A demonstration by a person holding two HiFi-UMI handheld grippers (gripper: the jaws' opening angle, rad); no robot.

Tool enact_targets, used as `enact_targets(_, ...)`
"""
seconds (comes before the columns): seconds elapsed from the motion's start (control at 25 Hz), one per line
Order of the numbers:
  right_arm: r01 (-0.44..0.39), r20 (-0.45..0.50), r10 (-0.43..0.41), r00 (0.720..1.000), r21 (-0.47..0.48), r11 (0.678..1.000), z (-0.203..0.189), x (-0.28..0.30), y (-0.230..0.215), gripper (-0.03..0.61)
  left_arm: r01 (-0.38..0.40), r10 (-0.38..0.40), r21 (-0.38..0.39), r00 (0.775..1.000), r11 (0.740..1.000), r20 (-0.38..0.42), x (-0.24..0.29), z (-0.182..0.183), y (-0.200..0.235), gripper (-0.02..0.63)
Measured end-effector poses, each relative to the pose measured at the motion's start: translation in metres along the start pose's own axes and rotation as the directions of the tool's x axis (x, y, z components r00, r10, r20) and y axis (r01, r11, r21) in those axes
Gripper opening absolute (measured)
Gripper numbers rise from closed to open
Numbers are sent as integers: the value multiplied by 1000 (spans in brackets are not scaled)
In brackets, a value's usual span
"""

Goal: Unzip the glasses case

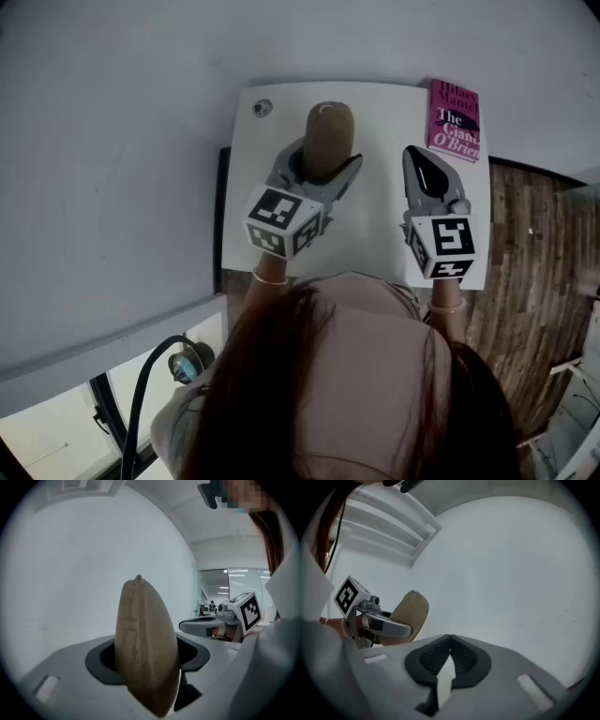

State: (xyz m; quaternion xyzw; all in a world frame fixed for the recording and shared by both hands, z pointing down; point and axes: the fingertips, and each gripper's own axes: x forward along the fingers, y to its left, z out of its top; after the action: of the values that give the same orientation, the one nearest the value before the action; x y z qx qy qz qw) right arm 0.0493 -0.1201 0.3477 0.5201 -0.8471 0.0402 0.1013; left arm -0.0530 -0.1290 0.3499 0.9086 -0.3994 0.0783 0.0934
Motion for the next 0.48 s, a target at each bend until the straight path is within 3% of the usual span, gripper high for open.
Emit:
enact_targets(0.16, 7, 3, -7, 1000, 4, 1000, 1, 0, -1, 3, -22, 22, 22, 1000, 1000, -14, -2, -2, 3, 288)
enact_targets(0.48, 8, 16, -9, 1000, 50, 999, 4, -1, -2, 3, 5, -5, 20, 1000, 1000, -19, -3, -1, 4, 288)
